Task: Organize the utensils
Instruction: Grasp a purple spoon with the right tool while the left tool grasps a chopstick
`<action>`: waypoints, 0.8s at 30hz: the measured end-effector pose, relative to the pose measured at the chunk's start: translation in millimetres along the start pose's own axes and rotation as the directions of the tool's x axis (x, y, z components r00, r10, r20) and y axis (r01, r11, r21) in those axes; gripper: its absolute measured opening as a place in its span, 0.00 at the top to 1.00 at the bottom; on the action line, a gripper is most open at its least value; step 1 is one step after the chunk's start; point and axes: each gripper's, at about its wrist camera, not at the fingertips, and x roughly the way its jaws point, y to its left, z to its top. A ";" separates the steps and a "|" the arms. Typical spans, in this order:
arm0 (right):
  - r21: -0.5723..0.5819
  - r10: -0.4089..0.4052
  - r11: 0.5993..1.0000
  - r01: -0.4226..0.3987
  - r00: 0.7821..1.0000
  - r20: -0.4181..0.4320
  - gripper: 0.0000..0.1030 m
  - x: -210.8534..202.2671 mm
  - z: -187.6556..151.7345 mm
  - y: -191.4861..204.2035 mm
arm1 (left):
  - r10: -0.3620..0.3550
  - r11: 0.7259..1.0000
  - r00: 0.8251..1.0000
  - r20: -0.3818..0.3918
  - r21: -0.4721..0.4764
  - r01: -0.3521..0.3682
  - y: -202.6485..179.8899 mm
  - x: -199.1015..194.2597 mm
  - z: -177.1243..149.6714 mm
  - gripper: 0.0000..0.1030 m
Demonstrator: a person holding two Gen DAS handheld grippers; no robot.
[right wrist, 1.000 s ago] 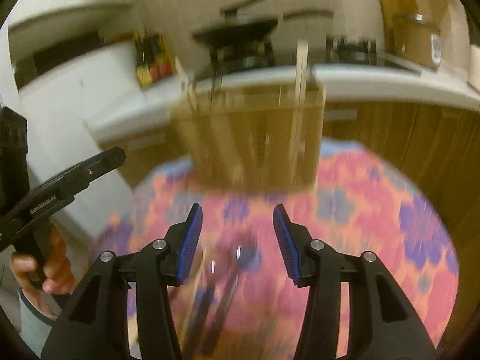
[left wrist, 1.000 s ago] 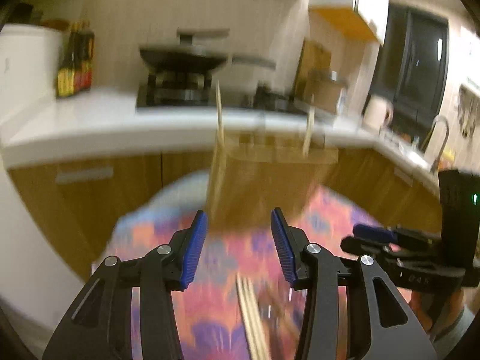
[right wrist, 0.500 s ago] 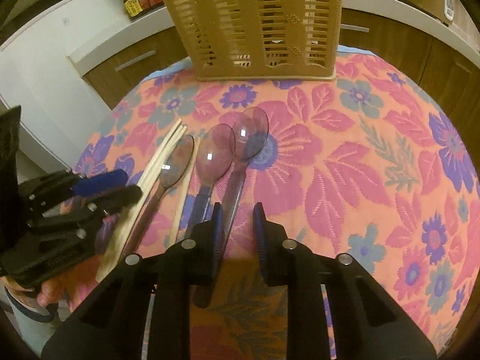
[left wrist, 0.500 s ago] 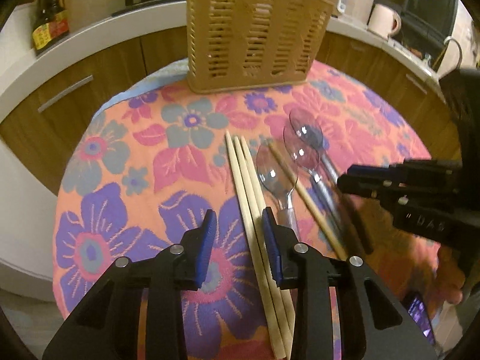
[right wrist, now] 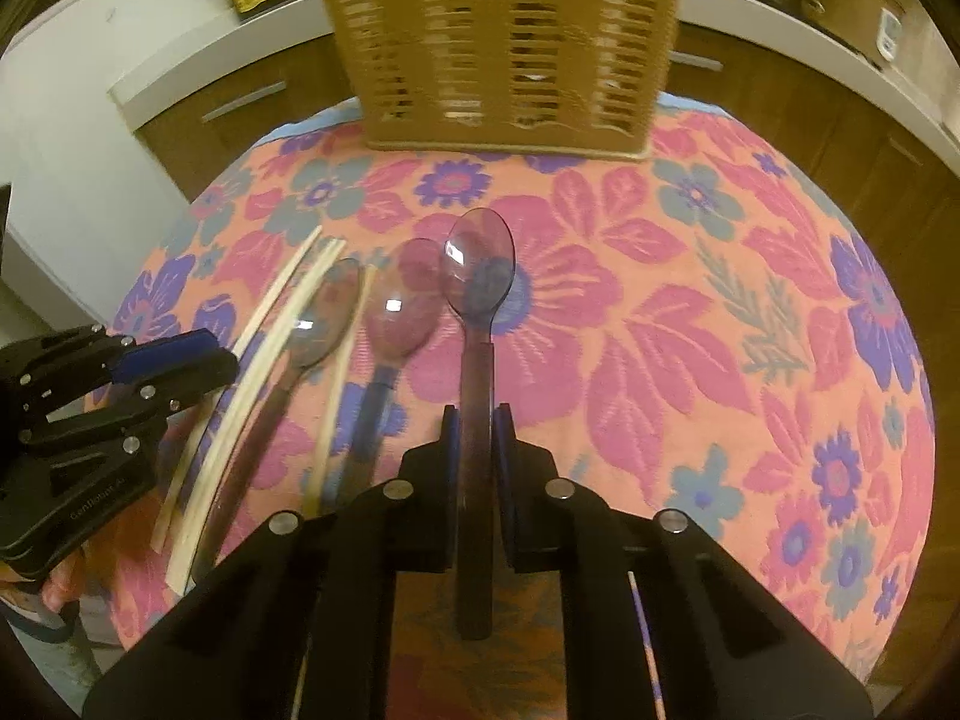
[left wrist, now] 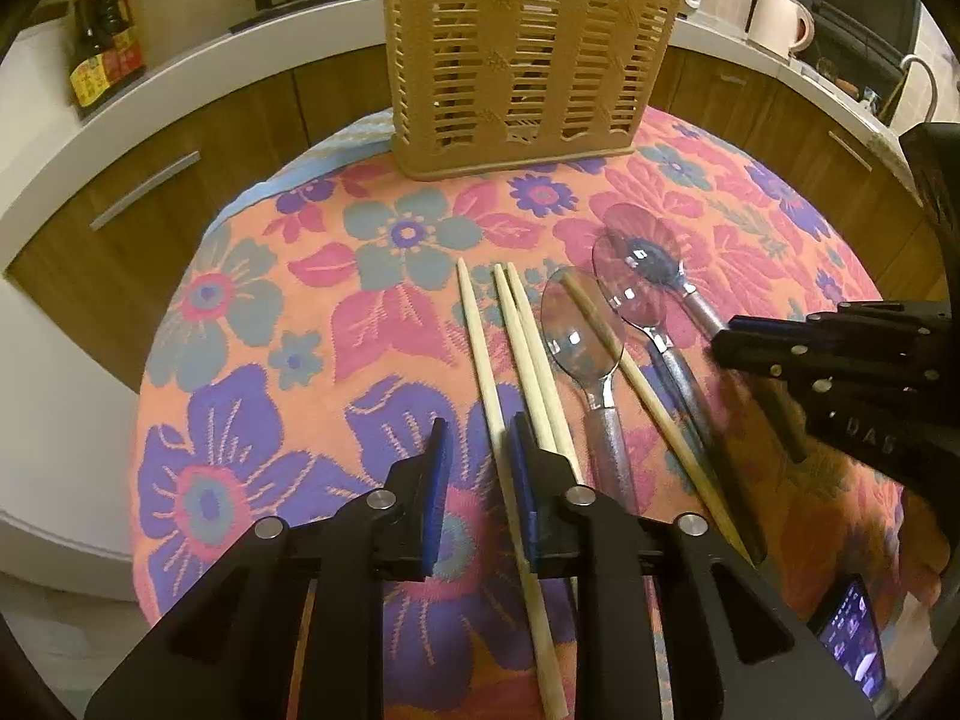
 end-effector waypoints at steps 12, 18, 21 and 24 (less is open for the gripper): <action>0.037 0.049 0.998 -0.048 0.999 -0.022 0.91 -13.9 -10.7 -26.4 | 0.046 0.998 0.999 -0.010 0.043 -0.045 -7.3 9.1 9.3 0.84; 0.054 0.069 0.996 -0.066 0.996 -0.060 0.91 -15.4 -17.1 -42.7 | 0.018 1.000 1.000 0.007 -0.022 -0.018 6.0 7.6 7.8 0.96; 0.031 0.055 0.998 -0.052 0.995 -0.079 0.89 -16.5 -15.7 -43.8 | 0.011 1.000 1.000 0.012 -0.025 -0.011 7.0 6.5 6.6 0.96; 0.009 0.054 0.999 -0.053 0.993 -0.104 0.78 -14.8 -10.3 -39.3 | 0.008 1.000 1.000 0.008 -0.023 -0.008 7.3 7.0 7.7 0.96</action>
